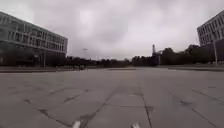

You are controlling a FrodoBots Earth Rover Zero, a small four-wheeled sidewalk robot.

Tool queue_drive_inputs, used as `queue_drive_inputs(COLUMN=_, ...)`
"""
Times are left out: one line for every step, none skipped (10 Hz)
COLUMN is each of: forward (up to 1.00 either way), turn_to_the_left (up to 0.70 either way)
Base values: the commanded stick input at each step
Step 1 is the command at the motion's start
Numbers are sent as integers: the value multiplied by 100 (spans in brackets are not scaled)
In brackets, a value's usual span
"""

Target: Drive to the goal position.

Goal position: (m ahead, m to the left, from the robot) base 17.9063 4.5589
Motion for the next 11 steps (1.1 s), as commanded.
queue_drive_inputs(forward=70, turn_to_the_left=0)
queue_drive_inputs(forward=70, turn_to_the_left=0)
queue_drive_inputs(forward=70, turn_to_the_left=0)
queue_drive_inputs(forward=70, turn_to_the_left=0)
queue_drive_inputs(forward=70, turn_to_the_left=0)
queue_drive_inputs(forward=70, turn_to_the_left=0)
queue_drive_inputs(forward=70, turn_to_the_left=0)
queue_drive_inputs(forward=70, turn_to_the_left=0)
queue_drive_inputs(forward=70, turn_to_the_left=0)
queue_drive_inputs(forward=70, turn_to_the_left=0)
queue_drive_inputs(forward=70, turn_to_the_left=0)
